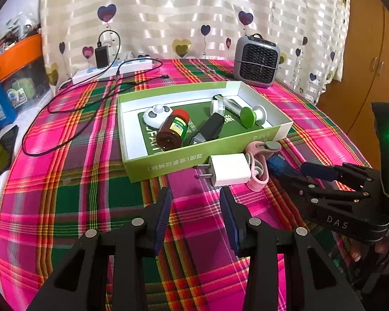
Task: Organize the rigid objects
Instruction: 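Reach the right tool to the blue USB drive while the left tool nears the clip, then close the right tool on the blue USB drive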
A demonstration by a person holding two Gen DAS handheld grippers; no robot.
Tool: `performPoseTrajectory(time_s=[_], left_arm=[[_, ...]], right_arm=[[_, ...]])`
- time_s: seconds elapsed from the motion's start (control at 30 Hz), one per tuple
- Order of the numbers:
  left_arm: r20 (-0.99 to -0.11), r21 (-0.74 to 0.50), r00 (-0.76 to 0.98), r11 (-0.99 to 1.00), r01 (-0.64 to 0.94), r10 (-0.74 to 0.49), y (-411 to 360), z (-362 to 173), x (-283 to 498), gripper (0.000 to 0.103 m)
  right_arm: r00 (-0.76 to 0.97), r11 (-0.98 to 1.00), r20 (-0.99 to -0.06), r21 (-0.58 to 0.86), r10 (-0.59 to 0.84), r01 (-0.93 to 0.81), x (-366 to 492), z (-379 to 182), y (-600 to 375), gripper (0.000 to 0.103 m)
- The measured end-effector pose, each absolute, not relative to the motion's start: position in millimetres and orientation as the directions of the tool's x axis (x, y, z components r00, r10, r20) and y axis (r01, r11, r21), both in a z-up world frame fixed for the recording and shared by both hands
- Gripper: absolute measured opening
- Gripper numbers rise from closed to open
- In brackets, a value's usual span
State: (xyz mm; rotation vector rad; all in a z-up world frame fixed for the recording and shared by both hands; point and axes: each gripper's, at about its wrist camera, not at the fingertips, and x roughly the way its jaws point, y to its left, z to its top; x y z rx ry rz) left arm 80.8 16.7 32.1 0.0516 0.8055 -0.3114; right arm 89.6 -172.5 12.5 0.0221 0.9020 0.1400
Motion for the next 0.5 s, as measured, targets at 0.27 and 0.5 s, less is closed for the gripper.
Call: performPoseTrajectory(time_s=[0.27,0.5], left_arm=[[-0.720,-0.123,0.623,0.940,0.318,-0.305,17.3,26.1,84.0,0.037],[-0.727,-0.176,0.587,0.923,0.342,-0.356,13.2,22.8,91.3,0.037]], right_arm=[[0.601,0.980,-0.782,0.063,0.167,-0.190,97.3,11.8,-160.6,0.049],[0.601,0.979,-0.779,0.077,0.177,-0.189,102.4,10.9,-167.3,0.049]])
